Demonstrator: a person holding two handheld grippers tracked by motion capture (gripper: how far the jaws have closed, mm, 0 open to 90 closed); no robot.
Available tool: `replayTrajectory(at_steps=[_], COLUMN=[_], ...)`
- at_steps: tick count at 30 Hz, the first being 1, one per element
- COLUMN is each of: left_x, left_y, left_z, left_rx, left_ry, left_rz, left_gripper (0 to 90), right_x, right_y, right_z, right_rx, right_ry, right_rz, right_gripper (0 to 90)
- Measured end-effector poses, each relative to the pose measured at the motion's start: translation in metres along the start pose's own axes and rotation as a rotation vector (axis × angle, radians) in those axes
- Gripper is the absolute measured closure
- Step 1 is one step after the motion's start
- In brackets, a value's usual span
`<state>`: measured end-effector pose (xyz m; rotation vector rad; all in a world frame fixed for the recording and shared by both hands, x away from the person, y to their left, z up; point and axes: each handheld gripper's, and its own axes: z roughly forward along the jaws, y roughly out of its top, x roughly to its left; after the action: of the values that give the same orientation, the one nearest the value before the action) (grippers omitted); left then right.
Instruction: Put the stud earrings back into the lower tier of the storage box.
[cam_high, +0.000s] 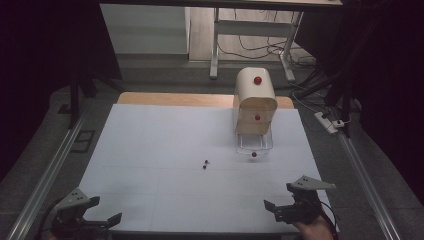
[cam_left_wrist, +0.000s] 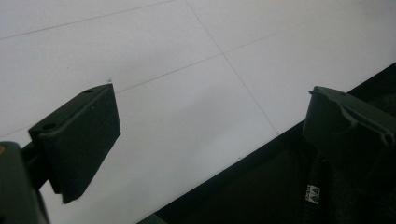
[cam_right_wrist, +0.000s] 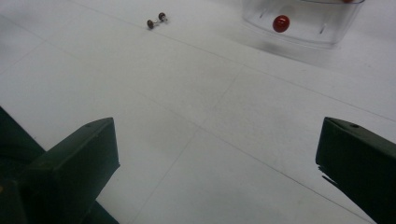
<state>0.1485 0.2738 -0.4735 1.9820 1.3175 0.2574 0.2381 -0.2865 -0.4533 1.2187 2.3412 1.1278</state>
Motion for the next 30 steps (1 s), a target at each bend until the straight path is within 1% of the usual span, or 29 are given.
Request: replayTrajectory(at_steps=[1,3,4,8,9,10,11,12,13,16,19,24,25,27,28,30], left_x=[0.0,-0.0007,-0.0012,-0.001,-0.0013,-0.0017,0.0,0.0,0.002,0.0055,0.0068,0.0075,0.0073,0.0064,0.0055,0.0045], left_y=[0.0,0.0004,0.0002,-0.0004,-0.0008,-0.0011,-0.0018,-0.0018,-0.002,-0.0027,-0.0022,-0.0028,-0.003,-0.003,-0.0028,-0.0026], left_z=[0.0,0.0008,0.0002,-0.0019,-0.0032,-0.0039,-0.0043,-0.0043,-0.0049,-0.0059,-0.0043,-0.006,-0.0064,-0.0061,-0.0058,-0.0054], left_rx=[0.0,0.01,0.007,-0.009,-0.021,-0.025,-0.02,-0.02,-0.027,-0.036,-0.023,-0.033,-0.031,-0.027,-0.024,-0.02], left_ry=[0.0,0.007,0.015,0.013,0.031,0.058,0.086,0.086,0.065,0.045,0.025,0.01,-0.017,-0.019,-0.011,-0.009], left_rz=[0.0,0.005,0.006,0.015,0.03,0.05,0.063,0.063,0.05,0.025,0.019,0.015,0.006,0.006,0.015,0.026], left_gripper=[4.4,4.1,3.9,0.8,0.5,0.4,0.3,0.2,0.2,0.1,0.6,0.6,0.4,0.4,0.4,0.4], right_x=[0.0,0.0005,0.0007,0.0002,-0.0007,-0.001,-0.0015,-0.0017,-0.0019,-0.0017,-0.001,-0.0015,-0.0014,-0.0012,-0.001,-0.0007], right_y=[0.0,0.0006,0.0008,0.0012,0.0013,0.0012,0.0012,0.0012,0.0013,0.0014,0.0018,0.002,0.0021,0.0024,0.0025,0.0029], right_z=[0.0,0.0014,0.0022,0.0032,0.003,0.0031,0.0033,0.0035,0.0038,0.0042,0.0047,0.0052,0.0054,0.0059,0.0061,0.0071], right_rx=[0.0,0.01,0.014,0.021,0.022,0.021,0.022,0.025,0.026,0.03,0.037,0.041,0.042,0.049,0.052,0.061], right_ry=[0.0,0.022,0.03,0.035,0.04,0.043,0.044,0.045,0.045,0.05,0.049,0.054,0.054,0.052,0.053,0.051], right_rz=[0.0,-0.007,-0.005,-0.003,0.005,0.009,0.008,0.009,0.008,0.008,0.003,0.007,0.008,0.005,0.004,-0.002], right_gripper=[0.0,0.0,0.0,0.0,0.0,0.0,0.0,0.0,0.0,0.0,0.0,0.0,0.0,0.0,0.0,0.0])
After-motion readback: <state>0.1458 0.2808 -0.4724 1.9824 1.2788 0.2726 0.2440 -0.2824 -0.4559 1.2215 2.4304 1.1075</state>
